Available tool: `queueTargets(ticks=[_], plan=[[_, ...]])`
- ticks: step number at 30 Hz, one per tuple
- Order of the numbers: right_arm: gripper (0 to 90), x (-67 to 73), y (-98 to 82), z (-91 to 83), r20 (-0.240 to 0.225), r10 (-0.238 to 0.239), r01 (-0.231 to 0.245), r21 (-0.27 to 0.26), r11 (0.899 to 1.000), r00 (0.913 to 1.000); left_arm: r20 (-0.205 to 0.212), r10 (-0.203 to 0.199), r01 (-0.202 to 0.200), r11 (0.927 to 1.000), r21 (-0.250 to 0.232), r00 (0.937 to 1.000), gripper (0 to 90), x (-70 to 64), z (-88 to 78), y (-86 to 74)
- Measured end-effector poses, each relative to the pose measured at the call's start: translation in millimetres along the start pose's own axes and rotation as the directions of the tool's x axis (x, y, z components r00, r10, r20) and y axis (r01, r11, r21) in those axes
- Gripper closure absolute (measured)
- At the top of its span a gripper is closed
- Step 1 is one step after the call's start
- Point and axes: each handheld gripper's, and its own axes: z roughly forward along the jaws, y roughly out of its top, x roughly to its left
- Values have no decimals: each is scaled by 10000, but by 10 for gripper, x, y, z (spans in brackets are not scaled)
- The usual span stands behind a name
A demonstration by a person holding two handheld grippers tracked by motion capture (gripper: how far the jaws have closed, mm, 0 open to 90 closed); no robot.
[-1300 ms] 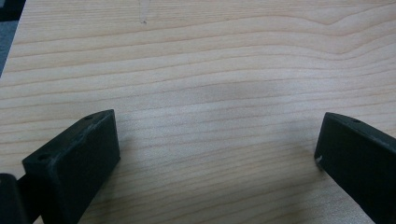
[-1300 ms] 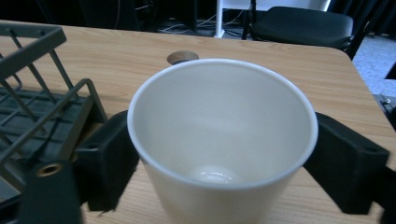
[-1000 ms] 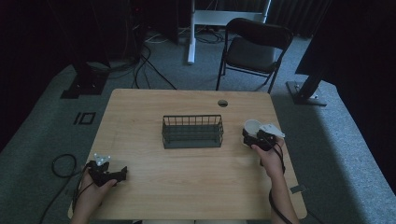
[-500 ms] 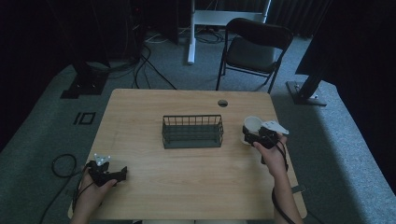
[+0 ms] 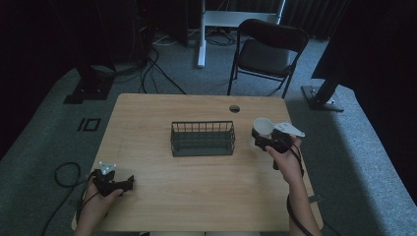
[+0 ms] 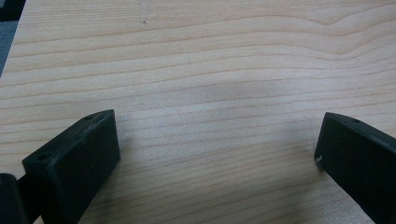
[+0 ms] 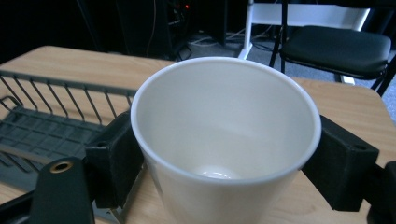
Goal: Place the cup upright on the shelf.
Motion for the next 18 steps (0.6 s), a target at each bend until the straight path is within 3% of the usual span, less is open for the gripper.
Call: queueTargets(ticks=[18], plan=[[198, 256, 315, -91, -624, -552, 526, -417, 9977, 9965, -3, -7, 7, 10000, -8, 10000, 3, -1, 0, 0]])
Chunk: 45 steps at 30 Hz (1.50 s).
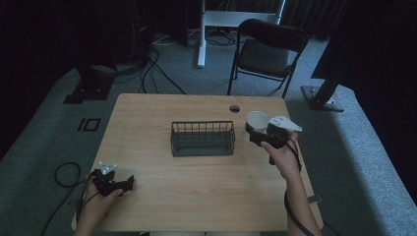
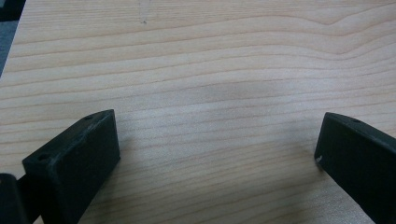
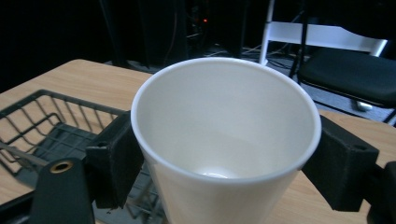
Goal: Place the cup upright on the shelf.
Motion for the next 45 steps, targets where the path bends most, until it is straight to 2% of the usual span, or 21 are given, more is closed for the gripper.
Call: queueTargets(ticks=[5, 11, 23, 32, 45], plan=[[197, 63, 73, -7, -195, -5, 2, -158, 9999, 9998, -2, 4, -4, 10000, -2, 10000, 3, 0, 0, 0], [198, 164, 188, -16, -390, -244, 230, -352, 9991, 9989, -2, 13, -13, 10000, 7, 10000, 3, 1, 0, 0], [198, 451, 370, 101, -1039, -594, 541, -525, 9972, 9928, -1, 2, -2, 10000, -4, 10000, 3, 0, 0, 0], [198, 647, 361, 273, -1364, -812, 772, -341, 9964, 9873, 1, -4, 4, 10000, 1, 10000, 3, 0, 0, 0], [198, 807, 249, 523, -1582, -837, 851, 21, 9964, 9839, -1, 9, -9, 10000, 3, 10000, 3, 1, 0, 0]])
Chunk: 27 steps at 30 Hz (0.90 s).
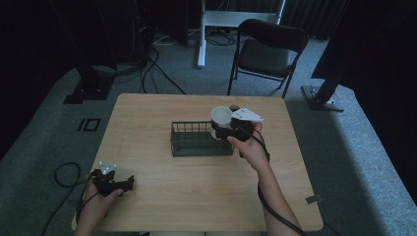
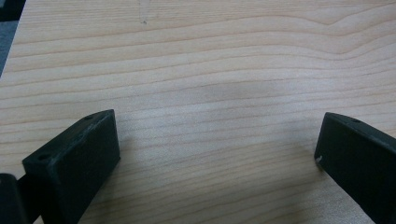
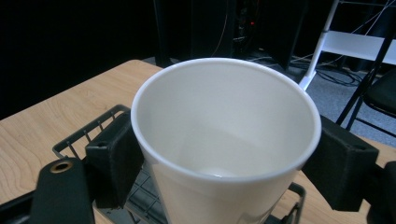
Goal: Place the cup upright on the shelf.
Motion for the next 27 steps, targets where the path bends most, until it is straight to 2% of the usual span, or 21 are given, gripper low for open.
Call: queueTargets(ticks=[27], plan=[[199, 171, -226, 408, -66, -55, 60, 732, 9973, 10000, 6, -5, 5, 10000, 7, 10000, 3, 0, 0, 0]])
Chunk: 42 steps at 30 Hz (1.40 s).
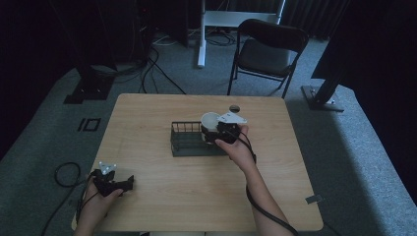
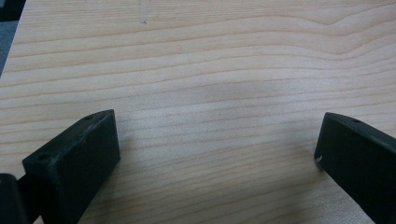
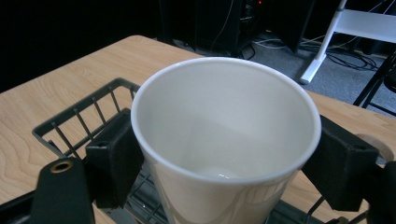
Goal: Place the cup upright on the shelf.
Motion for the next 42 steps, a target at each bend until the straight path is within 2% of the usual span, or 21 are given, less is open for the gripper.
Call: queueTargets(ticks=[12, 22, 26, 31, 39, 42], plan=[[198, 18, -62, 79, 18, 22, -22, 187, 9998, 10000, -2, -2, 2, 10000, -5, 10000, 3, 0, 0, 0], [196, 43, -112, 106, 76, -233, 231, 272, 9994, 9997, -2, -1, 1, 10000, -6, 10000, 3, 0, 0, 0], [175, 52, -100, 90, -222, -605, 612, 316, 9976, 9979, -2, -1, 1, 10000, -4, 10000, 3, 0, 1, 0], [115, 43, -101, 62, -337, -377, 386, 280, 9989, 9987, 0, -1, 1, 10000, -5, 10000, 3, 0, 0, 0], [115, -6, -135, -3, -463, -94, 94, 5, 10000, 9989, -2, -3, 3, 10000, -4, 10000, 3, 0, 0, 0], [115, -19, -147, -36, -416, -173, 175, 46, 9998, 9990, -3, 3, -3, 10000, 3, 10000, 3, 0, 0, 0]])
